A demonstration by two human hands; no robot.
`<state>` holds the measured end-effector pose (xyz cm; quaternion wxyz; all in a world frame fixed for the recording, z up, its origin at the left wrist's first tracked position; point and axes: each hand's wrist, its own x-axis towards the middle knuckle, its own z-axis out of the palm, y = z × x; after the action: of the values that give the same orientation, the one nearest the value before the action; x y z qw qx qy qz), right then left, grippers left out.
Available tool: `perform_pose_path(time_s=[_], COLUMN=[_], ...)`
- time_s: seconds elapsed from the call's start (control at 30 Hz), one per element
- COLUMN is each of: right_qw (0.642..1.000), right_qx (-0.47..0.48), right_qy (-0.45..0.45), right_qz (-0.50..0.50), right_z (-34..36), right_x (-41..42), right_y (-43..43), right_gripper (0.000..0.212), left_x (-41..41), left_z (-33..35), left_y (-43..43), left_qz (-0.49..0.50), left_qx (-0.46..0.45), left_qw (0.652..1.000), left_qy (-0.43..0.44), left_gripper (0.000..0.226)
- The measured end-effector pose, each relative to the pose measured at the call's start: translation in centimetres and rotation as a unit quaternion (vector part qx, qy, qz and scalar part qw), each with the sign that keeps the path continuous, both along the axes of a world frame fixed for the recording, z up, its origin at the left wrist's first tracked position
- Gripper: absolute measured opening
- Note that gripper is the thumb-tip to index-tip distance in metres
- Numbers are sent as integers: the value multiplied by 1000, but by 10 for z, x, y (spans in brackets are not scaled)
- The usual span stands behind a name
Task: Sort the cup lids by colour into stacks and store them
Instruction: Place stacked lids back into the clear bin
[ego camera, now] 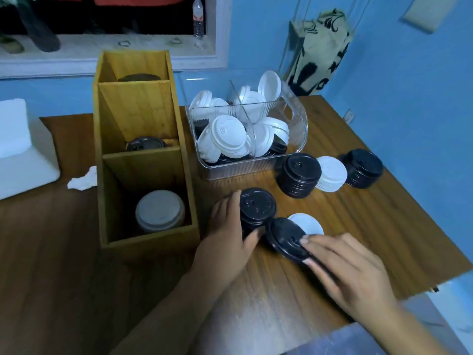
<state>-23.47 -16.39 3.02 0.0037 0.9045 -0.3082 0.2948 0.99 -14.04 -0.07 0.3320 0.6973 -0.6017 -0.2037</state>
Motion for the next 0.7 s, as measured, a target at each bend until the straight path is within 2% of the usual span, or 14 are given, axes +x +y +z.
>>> perform_pose_path(time_s=[0.1, 0.27, 0.47, 0.6, 0.7], right_qw=[999, 994, 978, 956, 945], right_qx=[3, 81, 208, 277, 279], right_qy=[25, 59, -15, 79, 150], right_qz=[22, 35, -1, 55, 77], right_z=[-14, -22, -4, 5, 8], right_x=[-11, -19, -11, -4, 2], right_y=[24, 40, 34, 25, 17], right_gripper=[27, 30, 43, 64, 66], left_x=[-1, -2, -4, -4, -4], left_z=[2, 4, 3, 3, 2], left_y=[1, 1, 2, 2, 1], left_qz=[6, 3, 11, 14, 14], left_qx=[5, 13, 0, 1, -5], left_qw=[1000, 1000, 1000, 1000, 1000], left_qy=[10, 5, -5, 0, -4], left_gripper=[84, 83, 80, 79, 79])
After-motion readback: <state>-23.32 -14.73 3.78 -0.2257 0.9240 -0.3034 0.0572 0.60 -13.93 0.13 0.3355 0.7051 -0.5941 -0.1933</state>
